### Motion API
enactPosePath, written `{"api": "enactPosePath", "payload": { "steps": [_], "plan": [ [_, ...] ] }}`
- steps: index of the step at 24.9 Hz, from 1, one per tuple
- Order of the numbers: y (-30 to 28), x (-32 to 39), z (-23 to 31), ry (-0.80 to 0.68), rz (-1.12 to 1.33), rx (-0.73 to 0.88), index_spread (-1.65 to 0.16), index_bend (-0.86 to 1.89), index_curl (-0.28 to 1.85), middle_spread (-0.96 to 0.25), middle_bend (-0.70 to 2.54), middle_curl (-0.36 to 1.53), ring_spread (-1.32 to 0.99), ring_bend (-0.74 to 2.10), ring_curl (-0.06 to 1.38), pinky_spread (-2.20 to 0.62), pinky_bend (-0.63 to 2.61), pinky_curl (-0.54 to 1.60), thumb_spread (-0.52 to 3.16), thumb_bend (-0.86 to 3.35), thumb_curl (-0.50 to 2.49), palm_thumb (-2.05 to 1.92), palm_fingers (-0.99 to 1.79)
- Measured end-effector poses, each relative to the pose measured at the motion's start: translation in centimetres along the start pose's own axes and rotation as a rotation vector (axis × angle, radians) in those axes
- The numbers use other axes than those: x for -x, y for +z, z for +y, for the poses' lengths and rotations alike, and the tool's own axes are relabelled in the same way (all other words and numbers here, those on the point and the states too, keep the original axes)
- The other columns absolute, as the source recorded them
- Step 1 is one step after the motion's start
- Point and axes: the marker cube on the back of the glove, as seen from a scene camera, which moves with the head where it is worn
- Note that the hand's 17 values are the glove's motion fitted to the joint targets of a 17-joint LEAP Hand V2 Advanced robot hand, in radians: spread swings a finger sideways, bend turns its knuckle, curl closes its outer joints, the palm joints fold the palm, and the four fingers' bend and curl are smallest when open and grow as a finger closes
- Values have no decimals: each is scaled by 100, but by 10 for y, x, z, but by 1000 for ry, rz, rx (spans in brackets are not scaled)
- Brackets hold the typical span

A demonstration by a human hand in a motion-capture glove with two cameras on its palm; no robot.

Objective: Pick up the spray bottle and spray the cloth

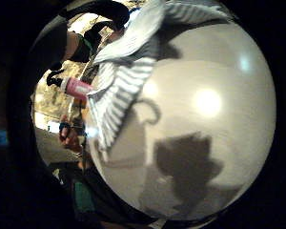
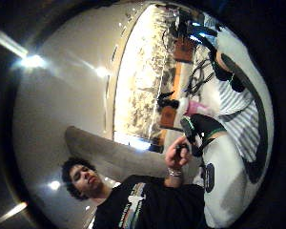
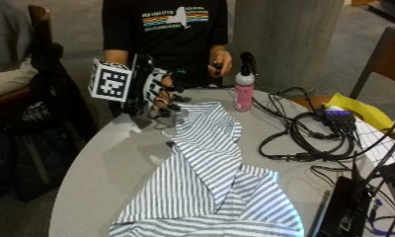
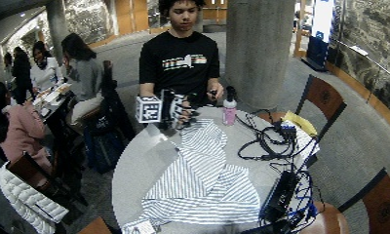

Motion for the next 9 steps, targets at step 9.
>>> {"api": "enactPosePath", "payload": {
  "steps": [9],
  "plan": [
    [-35, -39, 41, -56, 394, -144, -19, 17, 34, 0, 35, 46, 3, 24, 33, 18, 17, 34, 100, -2, 40, 93, 91]
  ]
}}
